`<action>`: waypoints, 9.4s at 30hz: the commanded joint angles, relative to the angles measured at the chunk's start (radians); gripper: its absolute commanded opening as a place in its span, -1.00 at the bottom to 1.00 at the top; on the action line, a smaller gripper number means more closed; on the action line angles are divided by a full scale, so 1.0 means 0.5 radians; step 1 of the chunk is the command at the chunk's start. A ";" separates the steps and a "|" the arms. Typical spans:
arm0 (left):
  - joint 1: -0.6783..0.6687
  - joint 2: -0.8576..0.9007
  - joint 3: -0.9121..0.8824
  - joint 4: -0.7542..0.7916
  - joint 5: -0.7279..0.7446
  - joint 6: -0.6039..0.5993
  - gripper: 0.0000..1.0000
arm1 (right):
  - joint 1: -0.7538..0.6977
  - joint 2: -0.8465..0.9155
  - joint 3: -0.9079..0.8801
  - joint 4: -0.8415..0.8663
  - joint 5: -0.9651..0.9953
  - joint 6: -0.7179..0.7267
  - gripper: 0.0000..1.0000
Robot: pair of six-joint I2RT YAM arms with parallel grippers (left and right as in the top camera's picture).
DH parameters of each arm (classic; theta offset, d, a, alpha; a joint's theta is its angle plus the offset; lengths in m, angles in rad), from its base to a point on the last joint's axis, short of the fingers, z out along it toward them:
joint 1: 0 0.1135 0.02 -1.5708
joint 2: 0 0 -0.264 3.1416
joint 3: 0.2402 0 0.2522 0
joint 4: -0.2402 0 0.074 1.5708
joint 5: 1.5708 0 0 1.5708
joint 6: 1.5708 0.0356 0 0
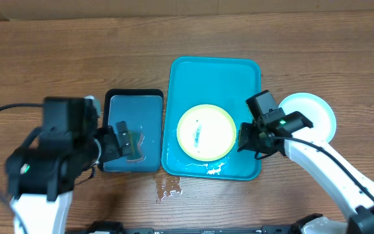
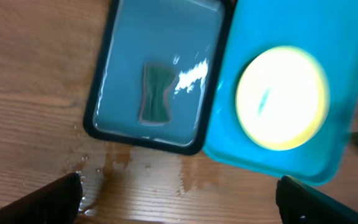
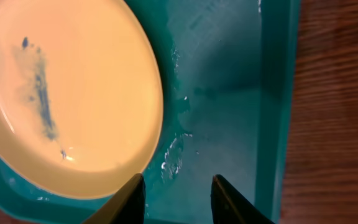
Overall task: Clean dirty plates on tray and stack at the side
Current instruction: 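Grasp the sponge in the basin with the left gripper, then scrub the yellow plate with the sponge while right gripper holds it, then return the sponge to the basin with the left gripper, then lift the yellow plate with the right gripper and tilt over basin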
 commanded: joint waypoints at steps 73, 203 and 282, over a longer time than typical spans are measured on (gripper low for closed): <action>-0.552 0.922 -0.278 1.142 0.410 -0.010 -0.91 | 0.002 0.649 0.064 0.310 -0.272 -0.186 -0.92; -0.365 0.869 -0.726 0.936 -0.325 -0.249 -0.86 | 0.002 0.649 0.064 0.326 -0.269 -0.194 -0.92; -0.211 -0.237 0.699 0.032 -0.076 -0.227 1.00 | 1.653 0.458 0.800 1.165 2.435 -1.056 -0.92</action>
